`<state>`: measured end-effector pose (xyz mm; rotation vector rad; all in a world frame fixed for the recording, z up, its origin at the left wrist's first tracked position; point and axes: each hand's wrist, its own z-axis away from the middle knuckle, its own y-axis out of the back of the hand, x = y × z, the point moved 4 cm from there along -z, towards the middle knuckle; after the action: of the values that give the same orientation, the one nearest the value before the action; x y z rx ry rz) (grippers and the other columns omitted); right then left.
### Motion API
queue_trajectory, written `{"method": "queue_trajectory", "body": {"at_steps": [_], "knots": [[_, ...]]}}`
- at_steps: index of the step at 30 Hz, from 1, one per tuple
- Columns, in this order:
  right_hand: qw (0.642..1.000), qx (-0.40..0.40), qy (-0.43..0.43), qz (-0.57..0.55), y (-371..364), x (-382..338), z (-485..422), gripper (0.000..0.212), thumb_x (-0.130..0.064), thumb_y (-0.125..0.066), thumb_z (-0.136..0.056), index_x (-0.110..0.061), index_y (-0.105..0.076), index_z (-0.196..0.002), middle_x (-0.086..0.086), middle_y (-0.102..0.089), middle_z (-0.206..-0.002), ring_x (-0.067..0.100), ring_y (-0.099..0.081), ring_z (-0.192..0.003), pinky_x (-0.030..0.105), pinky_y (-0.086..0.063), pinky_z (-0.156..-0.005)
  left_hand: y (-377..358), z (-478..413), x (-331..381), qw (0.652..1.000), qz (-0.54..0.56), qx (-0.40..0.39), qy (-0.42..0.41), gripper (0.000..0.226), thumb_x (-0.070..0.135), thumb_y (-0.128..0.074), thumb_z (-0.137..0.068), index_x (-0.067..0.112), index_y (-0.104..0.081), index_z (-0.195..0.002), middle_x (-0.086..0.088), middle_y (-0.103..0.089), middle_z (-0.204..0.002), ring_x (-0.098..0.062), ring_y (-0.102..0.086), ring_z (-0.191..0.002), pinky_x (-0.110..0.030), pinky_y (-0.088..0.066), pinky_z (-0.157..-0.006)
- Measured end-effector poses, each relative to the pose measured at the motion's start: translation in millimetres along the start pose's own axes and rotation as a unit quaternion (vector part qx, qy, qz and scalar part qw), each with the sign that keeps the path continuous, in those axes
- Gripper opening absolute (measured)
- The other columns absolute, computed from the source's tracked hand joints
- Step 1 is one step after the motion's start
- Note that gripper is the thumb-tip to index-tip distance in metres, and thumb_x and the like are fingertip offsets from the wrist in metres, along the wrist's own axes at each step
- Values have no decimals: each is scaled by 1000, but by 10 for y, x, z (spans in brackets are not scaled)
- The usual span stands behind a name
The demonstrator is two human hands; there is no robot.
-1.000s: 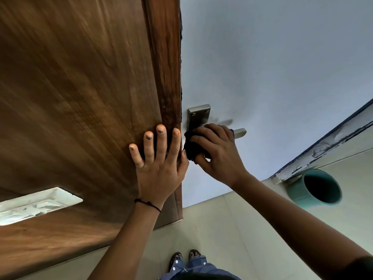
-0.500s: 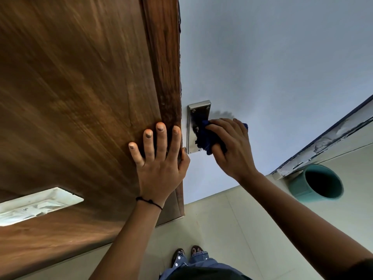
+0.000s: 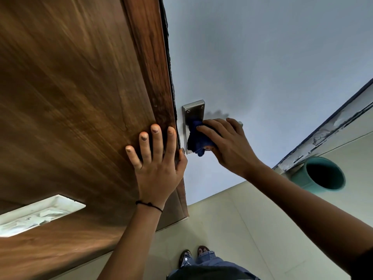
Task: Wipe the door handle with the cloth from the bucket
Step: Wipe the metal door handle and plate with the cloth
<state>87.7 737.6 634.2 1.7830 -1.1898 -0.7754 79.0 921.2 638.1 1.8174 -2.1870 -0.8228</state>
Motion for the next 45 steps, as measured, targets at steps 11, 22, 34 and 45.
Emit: {"method": "queue_trajectory", "body": {"at_steps": [11, 22, 34, 45], "knots": [[992, -107, -39, -54, 145, 417, -106, 46, -26, -67, -82, -21, -53, -125, 2, -63, -116, 28, -56, -109, 44, -29, -103, 9, 2, -14, 1000, 4, -5, -2, 91, 51, -47, -89, 14, 7, -152, -10, 24, -157, -26, 24, -145, -46, 16, -116], [956, -135, -190, -179, 220, 829, 25, 38, -13, -66, -83, -26, -56, -117, -6, -61, -103, 22, -51, -103, 36, -29, -96, 29, -13, -25, 1000, 10, -17, -14, 90, 49, -47, -90, 13, 7, -152, -12, 25, -157, -27, 25, -144, -47, 17, -115], [814, 65, -452, -360, 259, 801, 861, 39, -1, -53, -88, -19, -56, -122, 3, -65, -100, 6, -63, -82, 10, -48, -58, 83, -19, 28, 999, 38, -28, 14, 92, 40, -55, -86, 14, 4, -152, -13, 19, -159, -28, 20, -146, -46, 16, -116], [602, 260, -543, -525, 520, 897, 2200, 26, -5, -58, -91, -24, -64, -107, 1, -71, -103, 19, -66, -97, 31, -56, -86, 403, -31, 1976, 774, 568, -280, -35, 58, 31, -49, -94, 11, -33, -146, -6, -24, -158, -14, -14, -148, -38, -14, -122]]}}
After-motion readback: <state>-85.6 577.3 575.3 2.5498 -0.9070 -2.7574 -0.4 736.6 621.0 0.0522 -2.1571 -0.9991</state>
